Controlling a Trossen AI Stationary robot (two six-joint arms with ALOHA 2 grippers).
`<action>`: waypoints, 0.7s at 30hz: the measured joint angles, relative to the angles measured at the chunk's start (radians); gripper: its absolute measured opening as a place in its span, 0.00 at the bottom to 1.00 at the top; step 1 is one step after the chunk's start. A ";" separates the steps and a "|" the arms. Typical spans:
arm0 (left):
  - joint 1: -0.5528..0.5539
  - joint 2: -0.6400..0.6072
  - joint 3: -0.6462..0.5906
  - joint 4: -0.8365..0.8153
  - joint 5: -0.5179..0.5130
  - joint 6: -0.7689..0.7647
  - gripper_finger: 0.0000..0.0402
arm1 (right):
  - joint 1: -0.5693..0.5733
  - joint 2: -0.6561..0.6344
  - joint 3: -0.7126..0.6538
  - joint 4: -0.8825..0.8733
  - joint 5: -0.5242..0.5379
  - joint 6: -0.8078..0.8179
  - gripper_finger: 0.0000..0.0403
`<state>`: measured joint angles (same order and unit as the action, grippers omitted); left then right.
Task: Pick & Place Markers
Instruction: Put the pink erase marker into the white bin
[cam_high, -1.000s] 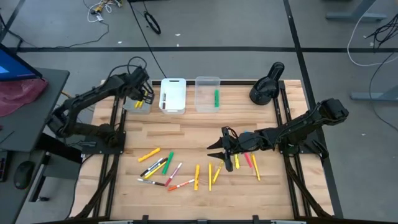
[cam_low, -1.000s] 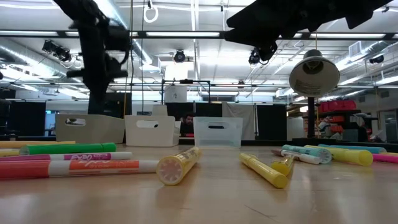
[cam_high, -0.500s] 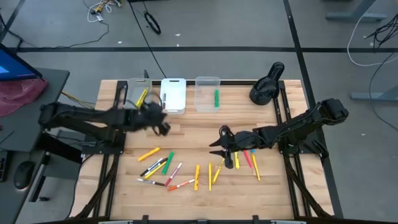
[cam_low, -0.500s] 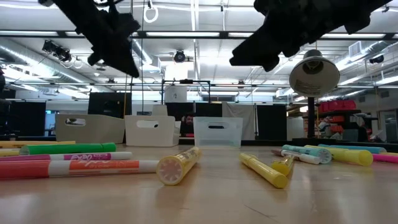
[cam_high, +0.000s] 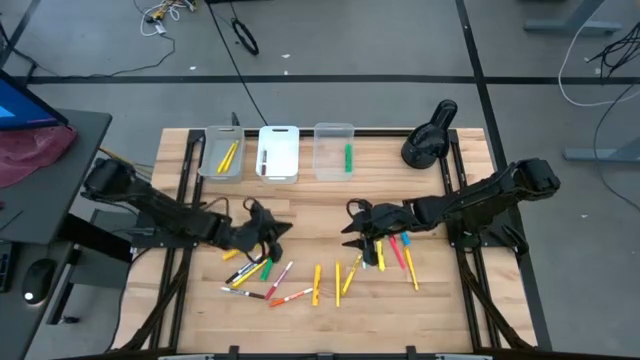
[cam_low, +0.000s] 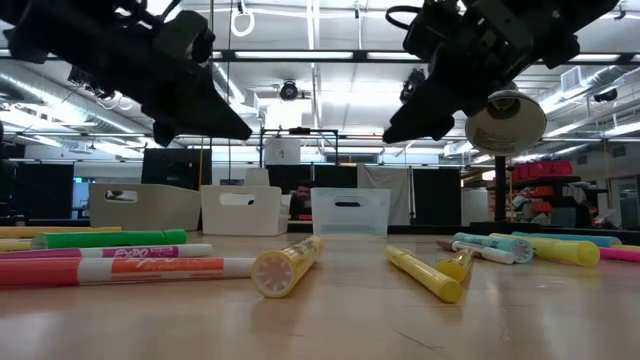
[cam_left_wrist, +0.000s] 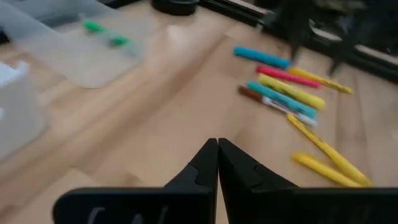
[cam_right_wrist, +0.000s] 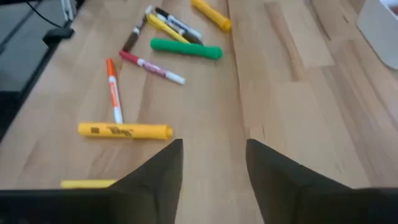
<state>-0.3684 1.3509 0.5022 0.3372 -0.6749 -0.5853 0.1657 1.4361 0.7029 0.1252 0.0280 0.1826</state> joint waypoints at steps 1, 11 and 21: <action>-0.020 0.026 0.000 0.027 -0.009 0.014 0.04 | -0.002 0.000 0.000 -0.005 0.000 0.000 0.48; -0.119 0.179 0.001 0.072 0.127 -0.184 0.04 | -0.004 0.000 0.000 0.018 0.016 -0.016 0.64; -0.166 0.188 0.014 0.010 0.375 -0.155 0.30 | -0.004 0.000 0.000 0.067 0.017 -0.034 0.63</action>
<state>-0.5344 1.5384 0.5162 0.3467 -0.3002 -0.7405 0.1619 1.4361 0.7029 0.1926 0.0454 0.1486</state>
